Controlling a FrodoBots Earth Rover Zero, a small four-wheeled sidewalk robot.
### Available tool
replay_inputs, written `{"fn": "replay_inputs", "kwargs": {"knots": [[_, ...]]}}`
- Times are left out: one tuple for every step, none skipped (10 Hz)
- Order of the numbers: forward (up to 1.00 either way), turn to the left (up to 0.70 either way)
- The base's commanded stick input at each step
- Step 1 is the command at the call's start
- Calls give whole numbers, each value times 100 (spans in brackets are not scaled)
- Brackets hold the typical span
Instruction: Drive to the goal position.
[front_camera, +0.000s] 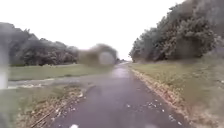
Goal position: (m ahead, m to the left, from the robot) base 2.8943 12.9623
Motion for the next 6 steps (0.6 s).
{"fn": "replay_inputs", "kwargs": {"knots": [[70,0],[70,0],[70,0],[70,0],[70,0],[70,0]]}}
